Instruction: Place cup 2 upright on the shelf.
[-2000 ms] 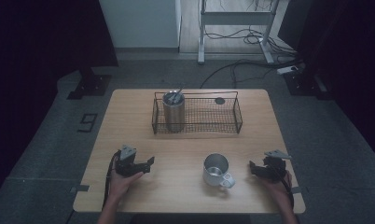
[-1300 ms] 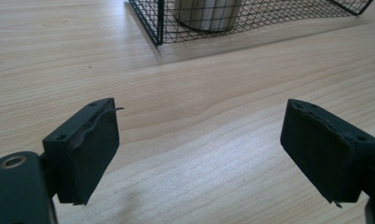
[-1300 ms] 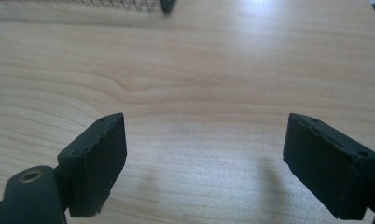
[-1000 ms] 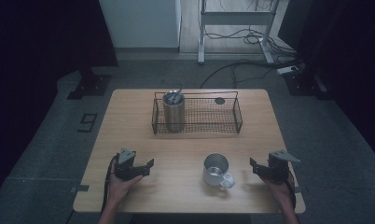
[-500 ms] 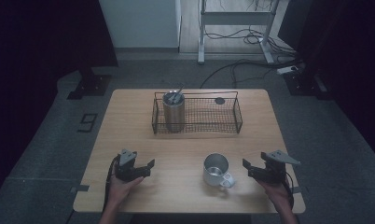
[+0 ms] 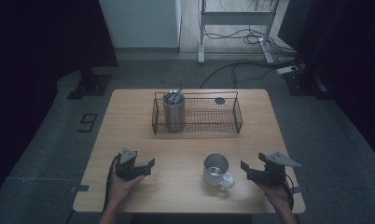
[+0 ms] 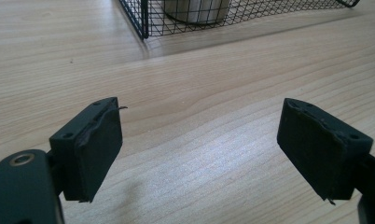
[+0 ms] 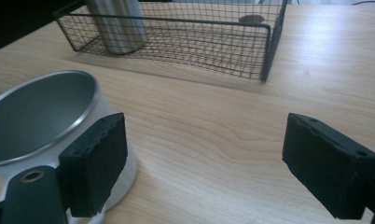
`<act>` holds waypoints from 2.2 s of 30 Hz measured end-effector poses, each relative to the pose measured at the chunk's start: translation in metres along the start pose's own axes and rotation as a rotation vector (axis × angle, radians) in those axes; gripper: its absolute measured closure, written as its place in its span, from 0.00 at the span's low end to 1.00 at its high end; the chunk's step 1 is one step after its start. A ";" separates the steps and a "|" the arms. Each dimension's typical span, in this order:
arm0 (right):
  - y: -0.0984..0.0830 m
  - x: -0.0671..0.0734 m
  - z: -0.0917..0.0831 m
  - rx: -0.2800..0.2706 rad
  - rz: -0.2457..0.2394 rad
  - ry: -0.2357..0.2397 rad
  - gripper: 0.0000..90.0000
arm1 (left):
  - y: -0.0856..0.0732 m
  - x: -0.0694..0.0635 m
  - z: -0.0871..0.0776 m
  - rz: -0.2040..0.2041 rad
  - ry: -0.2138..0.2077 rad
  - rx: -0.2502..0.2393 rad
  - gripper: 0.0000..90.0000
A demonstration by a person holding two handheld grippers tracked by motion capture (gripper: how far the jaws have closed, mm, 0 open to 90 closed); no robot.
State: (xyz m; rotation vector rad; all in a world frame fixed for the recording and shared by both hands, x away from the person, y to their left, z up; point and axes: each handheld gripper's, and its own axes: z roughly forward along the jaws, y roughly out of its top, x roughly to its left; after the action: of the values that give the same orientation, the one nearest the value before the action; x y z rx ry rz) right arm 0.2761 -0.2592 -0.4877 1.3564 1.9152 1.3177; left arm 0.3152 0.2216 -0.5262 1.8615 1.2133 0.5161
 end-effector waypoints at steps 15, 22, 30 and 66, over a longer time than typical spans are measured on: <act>0.011 0.040 -0.016 -0.031 -0.033 0.158 0.14 | 0.001 -0.008 0.002 0.011 -0.022 0.004 0.16; 0.010 0.055 -0.011 -0.021 -0.054 0.180 0.14 | 0.003 -0.011 0.001 0.012 -0.034 -0.001 0.16; 0.005 0.069 0.009 0.038 -0.071 0.188 0.09 | 0.002 -0.010 0.003 0.016 -0.032 0.006 0.16; -0.004 0.091 0.063 0.157 -0.171 0.133 0.05 | 0.000 -0.010 0.007 0.021 -0.044 0.045 0.16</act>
State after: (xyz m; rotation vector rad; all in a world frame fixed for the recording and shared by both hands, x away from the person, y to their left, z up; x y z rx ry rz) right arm 0.2856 -0.1503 -0.5053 1.1702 2.2117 1.2227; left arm 0.3160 0.2099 -0.5294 1.9161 1.1858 0.4601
